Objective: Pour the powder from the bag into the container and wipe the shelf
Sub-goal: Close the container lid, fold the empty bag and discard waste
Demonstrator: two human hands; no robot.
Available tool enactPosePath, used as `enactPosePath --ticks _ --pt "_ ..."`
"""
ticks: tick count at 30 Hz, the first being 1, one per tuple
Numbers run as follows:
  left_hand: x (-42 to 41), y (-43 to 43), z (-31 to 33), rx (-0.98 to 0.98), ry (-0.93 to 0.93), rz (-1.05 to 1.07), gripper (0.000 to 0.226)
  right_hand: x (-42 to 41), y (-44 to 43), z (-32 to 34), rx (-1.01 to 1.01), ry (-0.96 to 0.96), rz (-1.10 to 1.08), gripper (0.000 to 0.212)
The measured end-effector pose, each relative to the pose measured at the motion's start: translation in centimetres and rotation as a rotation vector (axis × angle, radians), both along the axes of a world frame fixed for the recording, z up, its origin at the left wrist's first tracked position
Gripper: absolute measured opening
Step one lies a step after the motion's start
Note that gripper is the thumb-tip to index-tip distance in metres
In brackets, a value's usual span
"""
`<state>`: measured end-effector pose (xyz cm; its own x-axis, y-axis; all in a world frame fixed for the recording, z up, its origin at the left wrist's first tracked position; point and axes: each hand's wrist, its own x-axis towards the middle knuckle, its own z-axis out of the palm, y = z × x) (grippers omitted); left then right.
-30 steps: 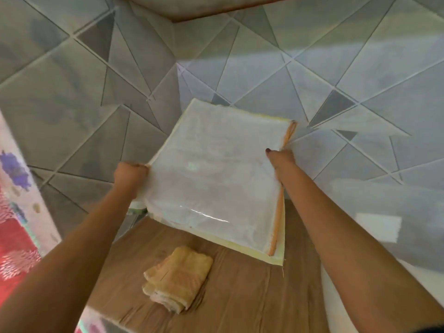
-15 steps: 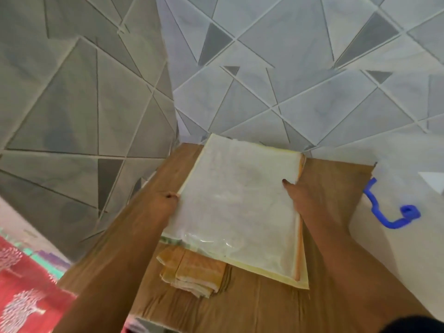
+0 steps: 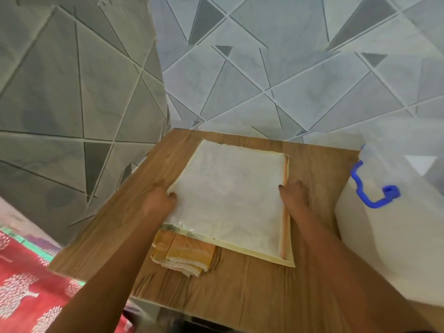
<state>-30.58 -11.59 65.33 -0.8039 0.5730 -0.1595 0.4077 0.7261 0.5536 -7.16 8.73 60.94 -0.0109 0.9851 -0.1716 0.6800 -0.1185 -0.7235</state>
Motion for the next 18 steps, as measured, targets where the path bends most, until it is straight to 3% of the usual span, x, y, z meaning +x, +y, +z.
enactPosePath --ticks 3,5,11,14,18 --pt "3.5 -0.8 -0.1 0.012 0.228 -0.067 0.056 2.0 -4.1 0.5 0.039 0.026 0.106 0.055" --pt "7.4 -1.9 -0.2 0.089 0.280 -0.130 0.059 4.4 -7.8 1.3 0.078 0.086 0.178 0.058" --pt "21.5 -5.8 -0.7 0.223 0.237 -0.211 0.057 15.2 -17.2 2.3 0.209 0.246 0.350 0.052" --pt "29.7 -7.8 -0.6 0.237 0.157 -0.263 0.057 22.8 -20.7 2.2 0.265 0.278 0.306 0.043" --pt "39.3 -8.7 -0.5 0.176 0.214 -0.425 0.054 33.3 -23.2 2.2 0.270 0.252 0.213 0.042"
